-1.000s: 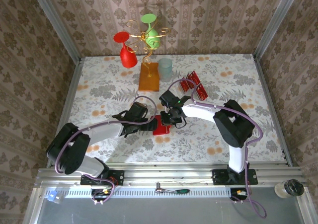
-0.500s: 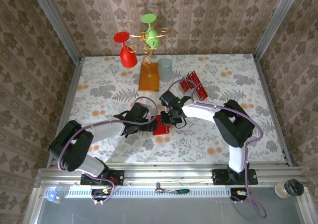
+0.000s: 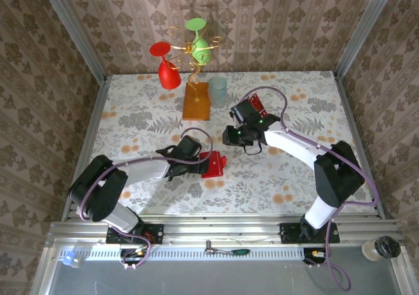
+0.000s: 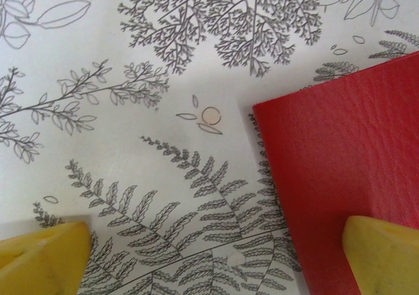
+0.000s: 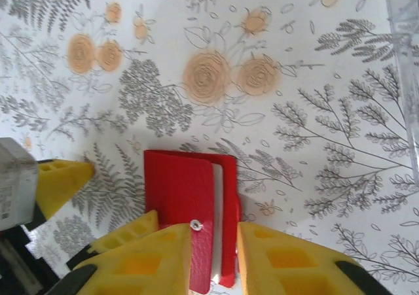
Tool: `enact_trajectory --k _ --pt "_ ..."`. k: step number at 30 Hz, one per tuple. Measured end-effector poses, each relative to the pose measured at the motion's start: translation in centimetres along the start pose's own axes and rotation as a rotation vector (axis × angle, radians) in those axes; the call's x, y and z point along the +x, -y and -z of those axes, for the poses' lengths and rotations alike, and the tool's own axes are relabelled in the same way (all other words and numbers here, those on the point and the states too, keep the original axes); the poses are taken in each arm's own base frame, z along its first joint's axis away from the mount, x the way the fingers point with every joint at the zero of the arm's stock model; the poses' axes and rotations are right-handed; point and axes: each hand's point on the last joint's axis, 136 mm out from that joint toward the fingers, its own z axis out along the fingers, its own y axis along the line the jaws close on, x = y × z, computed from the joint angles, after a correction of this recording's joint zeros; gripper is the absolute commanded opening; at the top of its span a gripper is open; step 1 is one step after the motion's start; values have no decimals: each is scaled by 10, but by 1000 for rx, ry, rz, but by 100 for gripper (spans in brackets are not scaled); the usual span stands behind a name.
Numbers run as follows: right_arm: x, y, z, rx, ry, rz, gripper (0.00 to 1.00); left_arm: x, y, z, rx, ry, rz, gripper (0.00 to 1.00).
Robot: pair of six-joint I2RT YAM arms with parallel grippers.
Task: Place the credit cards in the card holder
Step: Close the card holder at the center of the table, then close the button on the card holder.
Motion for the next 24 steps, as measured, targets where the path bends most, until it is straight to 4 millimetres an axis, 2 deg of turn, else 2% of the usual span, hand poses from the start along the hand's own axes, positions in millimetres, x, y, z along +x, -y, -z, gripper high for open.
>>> enact_trajectory --k 5,9,18,24 --pt "22 10 -17 35 -76 11 32 -1 2 0 -23 7 -30 100" --pt "36 10 -28 46 -123 23 32 -1 2 0 -33 12 -38 100" --pt "48 7 -39 51 -161 39 29 -1 2 0 -35 14 -40 100" --pt "52 11 -45 63 -178 38 18 -1 2 0 -35 14 -41 100"
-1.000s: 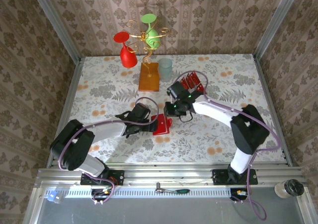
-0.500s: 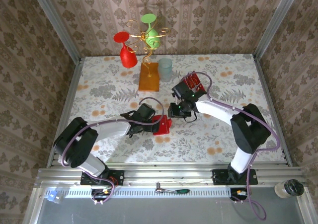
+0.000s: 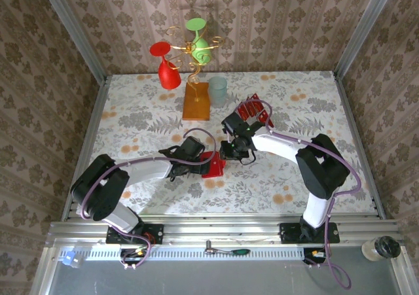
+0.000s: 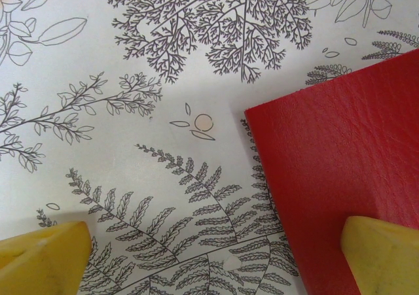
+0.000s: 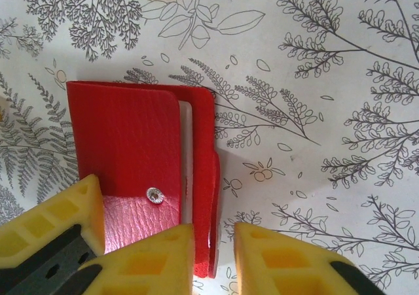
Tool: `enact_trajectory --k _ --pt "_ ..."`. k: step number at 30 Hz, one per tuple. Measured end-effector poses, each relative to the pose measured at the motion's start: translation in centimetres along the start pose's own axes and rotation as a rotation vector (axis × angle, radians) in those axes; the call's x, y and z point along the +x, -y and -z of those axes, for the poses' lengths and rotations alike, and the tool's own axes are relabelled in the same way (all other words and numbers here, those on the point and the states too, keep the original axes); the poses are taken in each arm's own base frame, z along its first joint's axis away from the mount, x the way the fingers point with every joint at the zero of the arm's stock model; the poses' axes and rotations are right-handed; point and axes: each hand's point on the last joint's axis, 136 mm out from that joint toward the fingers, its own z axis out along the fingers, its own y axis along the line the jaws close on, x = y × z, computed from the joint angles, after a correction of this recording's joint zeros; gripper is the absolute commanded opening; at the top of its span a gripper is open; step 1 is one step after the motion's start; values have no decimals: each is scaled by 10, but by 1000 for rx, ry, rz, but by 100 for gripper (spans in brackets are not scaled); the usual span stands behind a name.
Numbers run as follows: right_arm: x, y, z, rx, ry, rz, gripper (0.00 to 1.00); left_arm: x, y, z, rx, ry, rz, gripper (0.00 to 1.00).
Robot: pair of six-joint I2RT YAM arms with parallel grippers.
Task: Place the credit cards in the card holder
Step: Close the button on the card holder.
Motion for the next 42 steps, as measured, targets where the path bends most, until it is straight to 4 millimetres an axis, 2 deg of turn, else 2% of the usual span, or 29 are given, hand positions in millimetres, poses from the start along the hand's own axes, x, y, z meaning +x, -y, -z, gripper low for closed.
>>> enact_trajectory --k 6,12,21,30,42 --pt "0 0 0 0 -1 5 0 0 1 0 -3 3 -4 100" --pt "1 -1 0 -7 -4 0 0 0 1 0 -3 8 -6 100" --pt "-3 -22 0 -111 -7 -26 0 2 2 0 -7 37 -9 100" --pt "2 -32 -14 -147 -34 -42 0 1 2 0 -2 45 -6 100" --pt "5 -34 -25 -149 -46 -45 0 1 2 0 0 48 -2 100"
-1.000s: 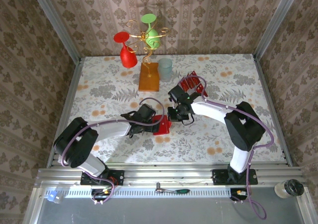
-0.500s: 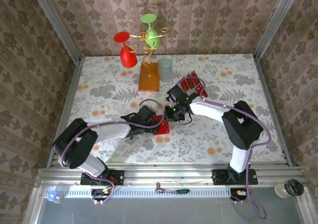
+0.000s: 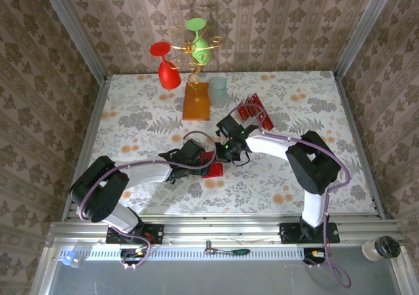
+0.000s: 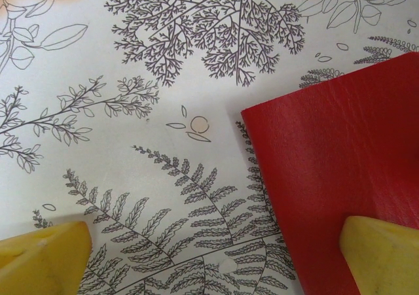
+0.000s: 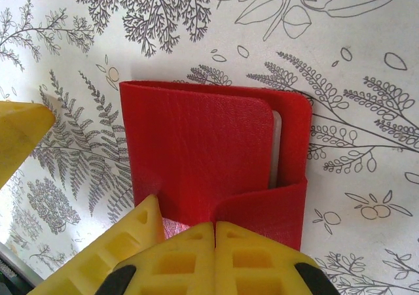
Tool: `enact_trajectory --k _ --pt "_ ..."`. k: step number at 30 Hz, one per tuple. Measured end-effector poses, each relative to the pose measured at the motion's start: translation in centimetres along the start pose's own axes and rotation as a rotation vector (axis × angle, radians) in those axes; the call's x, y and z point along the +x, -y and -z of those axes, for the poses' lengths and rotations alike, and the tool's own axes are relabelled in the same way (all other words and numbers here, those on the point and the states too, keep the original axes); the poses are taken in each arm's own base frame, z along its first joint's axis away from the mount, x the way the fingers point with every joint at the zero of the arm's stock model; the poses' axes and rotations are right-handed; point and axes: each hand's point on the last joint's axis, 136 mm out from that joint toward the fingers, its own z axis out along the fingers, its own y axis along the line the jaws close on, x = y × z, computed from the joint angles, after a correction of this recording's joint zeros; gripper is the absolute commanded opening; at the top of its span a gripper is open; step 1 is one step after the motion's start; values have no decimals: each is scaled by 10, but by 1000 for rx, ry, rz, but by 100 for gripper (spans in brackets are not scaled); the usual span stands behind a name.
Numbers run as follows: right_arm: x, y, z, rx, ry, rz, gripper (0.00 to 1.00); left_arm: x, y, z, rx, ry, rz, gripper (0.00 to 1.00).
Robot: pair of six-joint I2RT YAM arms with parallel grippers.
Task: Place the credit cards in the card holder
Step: Close the button on the card holder.
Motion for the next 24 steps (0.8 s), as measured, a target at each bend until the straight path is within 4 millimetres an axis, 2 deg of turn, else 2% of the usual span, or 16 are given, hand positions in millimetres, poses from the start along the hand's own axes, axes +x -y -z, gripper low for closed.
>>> enact_trajectory --k 24 --pt "3 1 -10 -15 21 16 0 0 0 0 0 0 0 100"
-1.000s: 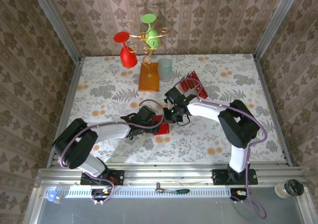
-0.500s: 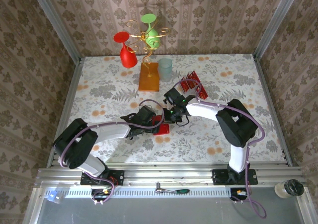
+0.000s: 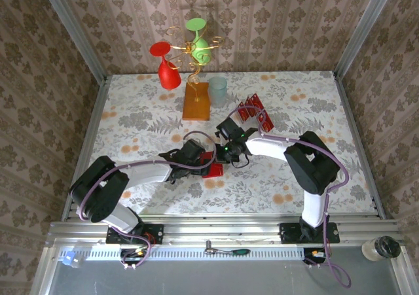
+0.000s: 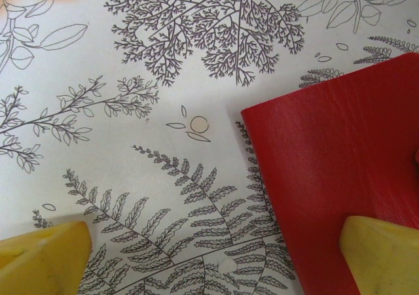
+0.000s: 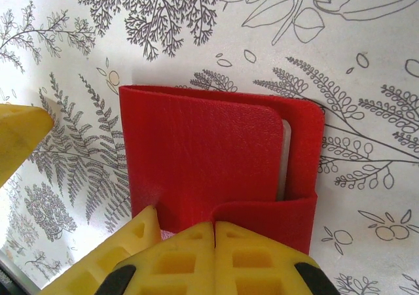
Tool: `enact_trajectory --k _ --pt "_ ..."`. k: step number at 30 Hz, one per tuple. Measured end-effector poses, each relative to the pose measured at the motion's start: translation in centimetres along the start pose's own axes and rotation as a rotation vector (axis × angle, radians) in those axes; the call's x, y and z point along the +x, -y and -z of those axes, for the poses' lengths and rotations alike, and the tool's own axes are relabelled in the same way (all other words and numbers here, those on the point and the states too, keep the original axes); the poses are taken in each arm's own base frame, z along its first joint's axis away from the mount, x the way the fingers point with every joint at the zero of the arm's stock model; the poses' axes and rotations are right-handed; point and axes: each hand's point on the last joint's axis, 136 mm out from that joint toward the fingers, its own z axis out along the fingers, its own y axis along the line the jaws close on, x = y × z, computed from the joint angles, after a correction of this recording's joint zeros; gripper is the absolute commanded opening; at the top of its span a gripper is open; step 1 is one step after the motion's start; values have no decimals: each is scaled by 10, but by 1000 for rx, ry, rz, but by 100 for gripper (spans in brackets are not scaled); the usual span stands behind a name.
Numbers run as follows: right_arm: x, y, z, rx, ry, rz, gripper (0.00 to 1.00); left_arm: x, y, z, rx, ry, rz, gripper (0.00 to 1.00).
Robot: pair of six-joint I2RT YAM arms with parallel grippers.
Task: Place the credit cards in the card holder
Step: Close the button on the card holder.
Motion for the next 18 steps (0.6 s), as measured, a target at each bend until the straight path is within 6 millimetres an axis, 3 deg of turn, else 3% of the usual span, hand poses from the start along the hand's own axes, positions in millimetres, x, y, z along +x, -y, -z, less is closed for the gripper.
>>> enact_trajectory --k 18 --pt "1 2 -3 19 48 -33 0 0 0 0 0 0 7 100"
